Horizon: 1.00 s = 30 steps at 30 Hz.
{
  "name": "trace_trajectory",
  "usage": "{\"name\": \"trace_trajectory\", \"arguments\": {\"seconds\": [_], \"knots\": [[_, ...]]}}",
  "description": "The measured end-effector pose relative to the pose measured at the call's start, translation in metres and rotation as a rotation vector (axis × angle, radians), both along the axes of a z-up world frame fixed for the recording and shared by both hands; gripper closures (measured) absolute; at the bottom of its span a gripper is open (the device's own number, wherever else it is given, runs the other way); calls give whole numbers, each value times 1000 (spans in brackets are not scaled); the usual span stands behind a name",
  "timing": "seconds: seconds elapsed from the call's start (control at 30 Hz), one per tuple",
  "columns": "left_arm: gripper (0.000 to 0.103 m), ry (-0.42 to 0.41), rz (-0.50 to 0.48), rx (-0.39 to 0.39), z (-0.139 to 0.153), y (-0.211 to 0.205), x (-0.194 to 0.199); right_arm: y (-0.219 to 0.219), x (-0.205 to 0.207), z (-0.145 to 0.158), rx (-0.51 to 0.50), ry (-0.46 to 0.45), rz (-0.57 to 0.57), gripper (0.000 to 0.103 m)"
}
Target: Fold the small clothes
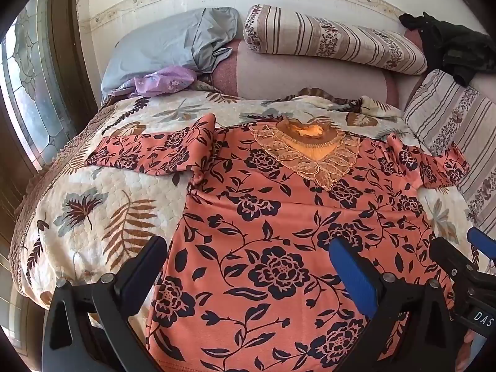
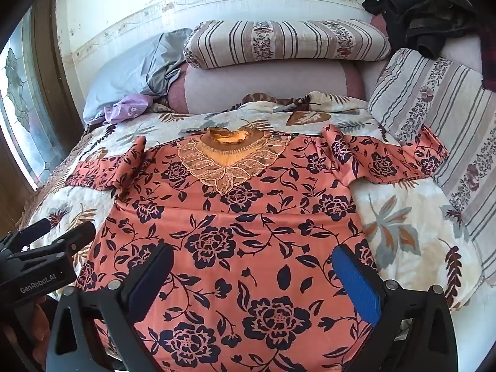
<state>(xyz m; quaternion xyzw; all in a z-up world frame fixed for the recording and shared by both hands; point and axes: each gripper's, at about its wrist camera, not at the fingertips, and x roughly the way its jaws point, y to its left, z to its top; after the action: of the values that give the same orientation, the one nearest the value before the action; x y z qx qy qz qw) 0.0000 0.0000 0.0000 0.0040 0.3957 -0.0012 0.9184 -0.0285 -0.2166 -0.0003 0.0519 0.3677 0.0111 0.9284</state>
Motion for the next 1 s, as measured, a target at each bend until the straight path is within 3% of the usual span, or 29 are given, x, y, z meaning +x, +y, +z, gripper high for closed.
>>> {"name": "trace_trajectory", "arguments": {"seconds": [1.0], "knots": [[0, -18, -6, 5, 1, -3, 9, 2, 4, 2, -1, -1, 9, 0]]}}
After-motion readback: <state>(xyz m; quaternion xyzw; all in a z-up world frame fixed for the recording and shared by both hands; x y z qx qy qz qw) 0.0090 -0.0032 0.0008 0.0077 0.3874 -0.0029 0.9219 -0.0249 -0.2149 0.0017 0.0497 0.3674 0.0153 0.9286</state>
